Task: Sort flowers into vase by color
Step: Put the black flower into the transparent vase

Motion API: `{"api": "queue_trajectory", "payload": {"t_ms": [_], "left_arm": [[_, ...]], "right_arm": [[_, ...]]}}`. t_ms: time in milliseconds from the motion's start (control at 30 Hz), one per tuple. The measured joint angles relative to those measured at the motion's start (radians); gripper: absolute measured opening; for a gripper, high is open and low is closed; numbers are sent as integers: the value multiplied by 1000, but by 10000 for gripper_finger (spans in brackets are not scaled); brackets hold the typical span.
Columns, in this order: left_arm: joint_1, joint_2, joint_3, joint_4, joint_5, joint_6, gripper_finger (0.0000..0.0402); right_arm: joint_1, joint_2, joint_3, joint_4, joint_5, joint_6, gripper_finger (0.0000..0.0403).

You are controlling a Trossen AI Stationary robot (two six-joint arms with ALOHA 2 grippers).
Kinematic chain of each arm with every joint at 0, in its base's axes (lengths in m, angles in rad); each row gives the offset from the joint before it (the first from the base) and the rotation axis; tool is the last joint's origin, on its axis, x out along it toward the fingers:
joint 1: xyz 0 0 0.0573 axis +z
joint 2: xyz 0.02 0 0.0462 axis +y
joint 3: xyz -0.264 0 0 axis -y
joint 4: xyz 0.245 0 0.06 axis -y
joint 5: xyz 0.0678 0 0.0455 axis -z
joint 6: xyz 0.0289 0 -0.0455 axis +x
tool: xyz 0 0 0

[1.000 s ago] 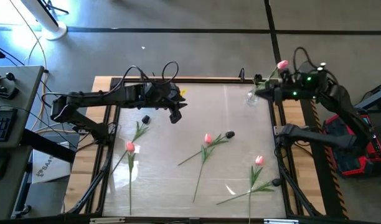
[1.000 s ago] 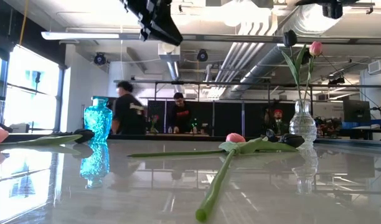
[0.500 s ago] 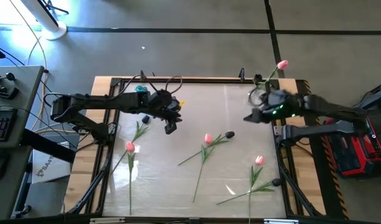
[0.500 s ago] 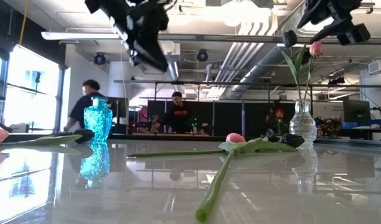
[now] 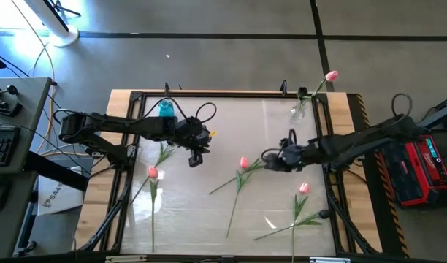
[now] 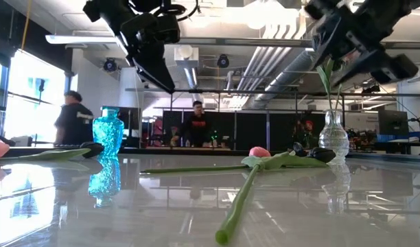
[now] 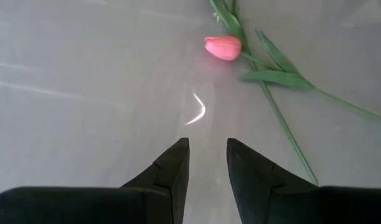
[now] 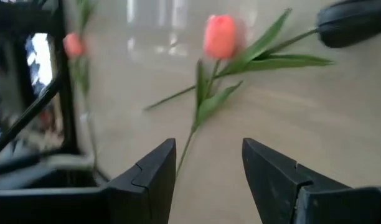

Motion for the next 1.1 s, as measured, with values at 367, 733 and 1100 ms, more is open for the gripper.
{"api": "queue_trajectory", "payload": {"t_ms": [367, 733, 1100], "left_arm": [[-31, 0, 0, 8, -93, -18, 94], [-37, 0, -1, -6, -104, 47, 94], [-38, 0, -1, -6, -119, 51, 94]], "right_arm": [[10, 267, 5, 0, 219, 394, 165], [-49, 426, 6, 42, 173, 605, 108], [-146, 502, 9, 127, 104, 607, 102]]}}
